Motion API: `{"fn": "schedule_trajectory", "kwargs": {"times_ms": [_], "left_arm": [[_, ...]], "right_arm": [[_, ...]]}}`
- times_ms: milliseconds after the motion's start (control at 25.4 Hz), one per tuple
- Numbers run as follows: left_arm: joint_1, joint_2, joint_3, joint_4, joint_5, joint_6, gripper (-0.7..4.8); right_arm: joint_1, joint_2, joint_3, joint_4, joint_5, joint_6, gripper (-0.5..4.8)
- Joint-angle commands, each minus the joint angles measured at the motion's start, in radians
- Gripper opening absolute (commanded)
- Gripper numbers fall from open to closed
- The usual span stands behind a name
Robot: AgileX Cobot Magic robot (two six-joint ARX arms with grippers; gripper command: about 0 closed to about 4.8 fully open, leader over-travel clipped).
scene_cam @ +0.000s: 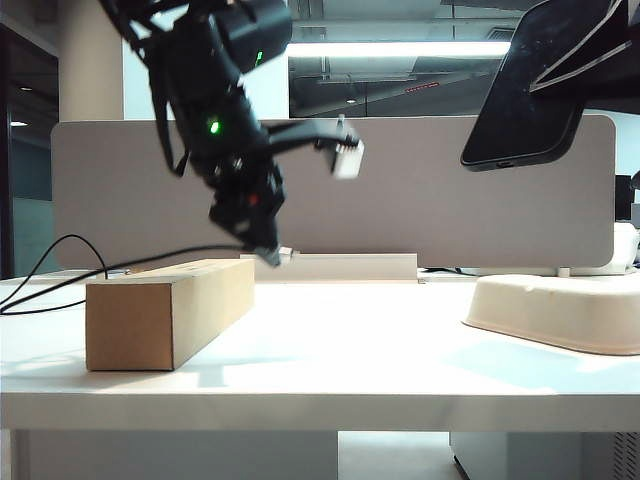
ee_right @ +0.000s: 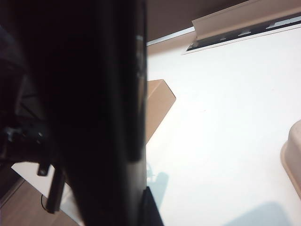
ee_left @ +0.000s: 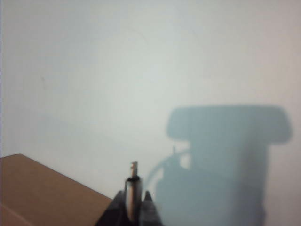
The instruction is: Pick up the charging cable and the phone, plug the charging cable into the charging port on the phone, and finally place them back on the table.
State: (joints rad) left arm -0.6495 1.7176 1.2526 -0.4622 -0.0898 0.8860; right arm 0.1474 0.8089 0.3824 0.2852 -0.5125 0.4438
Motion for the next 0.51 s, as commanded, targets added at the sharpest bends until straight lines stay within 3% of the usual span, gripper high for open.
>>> {"fn": "schedule_trajectory", "kwargs": {"times_ms": [39, 315, 512], "left_arm": [[0.005, -0.015, 0.081, -0.057, 0.054, -0.132, 0.15], [0.013, -0.111, 0.129, -0.169, 0.235, -0.222, -0.06], [0.055, -0.215, 0.128, -0.181, 0.446, -0.381, -0.06]], "right_arm": [[0.0, -0.008, 0.008, 0.04, -0.002, -0.007, -0.07], [0.0, -0.008, 0.008, 0.074, 0.017, -0.004, -0.07], [0.001, -0.009, 0.008, 0.142, 0.017, 0.04, -0.07]]}}
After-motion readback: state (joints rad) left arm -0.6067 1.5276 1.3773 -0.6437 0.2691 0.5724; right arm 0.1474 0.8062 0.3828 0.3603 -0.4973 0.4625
